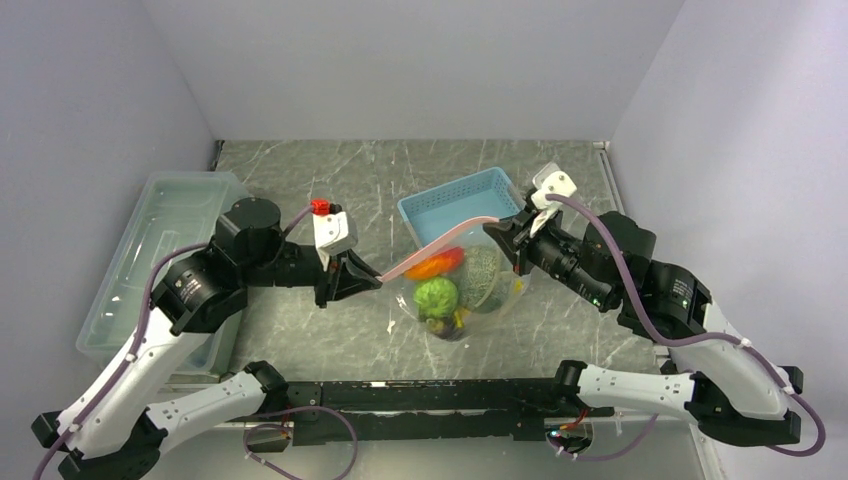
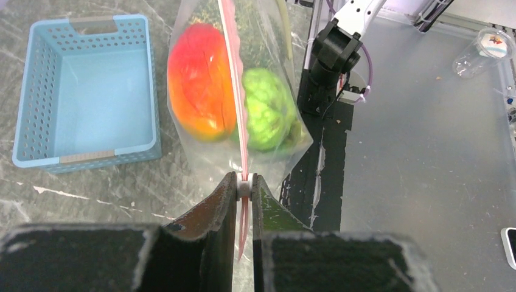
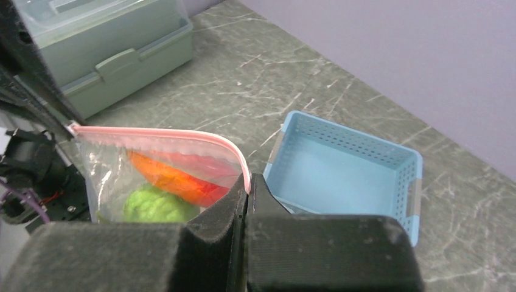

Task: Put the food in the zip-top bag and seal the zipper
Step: Zip the zipper food storage bag.

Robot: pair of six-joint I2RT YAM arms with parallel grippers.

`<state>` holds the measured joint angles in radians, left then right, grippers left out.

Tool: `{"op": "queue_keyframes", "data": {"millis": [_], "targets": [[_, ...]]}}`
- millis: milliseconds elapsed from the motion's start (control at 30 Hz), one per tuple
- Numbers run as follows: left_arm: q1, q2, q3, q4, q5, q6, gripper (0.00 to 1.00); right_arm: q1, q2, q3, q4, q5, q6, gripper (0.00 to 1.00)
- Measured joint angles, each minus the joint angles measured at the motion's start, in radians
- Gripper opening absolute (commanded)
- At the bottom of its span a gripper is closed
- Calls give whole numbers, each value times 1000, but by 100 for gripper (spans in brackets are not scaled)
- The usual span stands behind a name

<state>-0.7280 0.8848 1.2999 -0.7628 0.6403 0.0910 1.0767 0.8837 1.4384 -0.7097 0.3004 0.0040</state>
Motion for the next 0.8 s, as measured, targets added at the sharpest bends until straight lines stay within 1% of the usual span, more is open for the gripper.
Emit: {"op": "queue_keyframes", "data": {"millis": [367,733,767,800], "targets": [[0,-32,0,-41,-37,2,0,-1,-9,0,0,139,-1,0],[0,-39,0,-38,-49,1,0,0,-25,-10,0,142,0,0],[0,-39,0,-38,-50,1,0,0,-29,-13,0,136,-1,0],[0,-39,0,-38,-51,0,3,0,-33,-16,2,130,-1,0]]}}
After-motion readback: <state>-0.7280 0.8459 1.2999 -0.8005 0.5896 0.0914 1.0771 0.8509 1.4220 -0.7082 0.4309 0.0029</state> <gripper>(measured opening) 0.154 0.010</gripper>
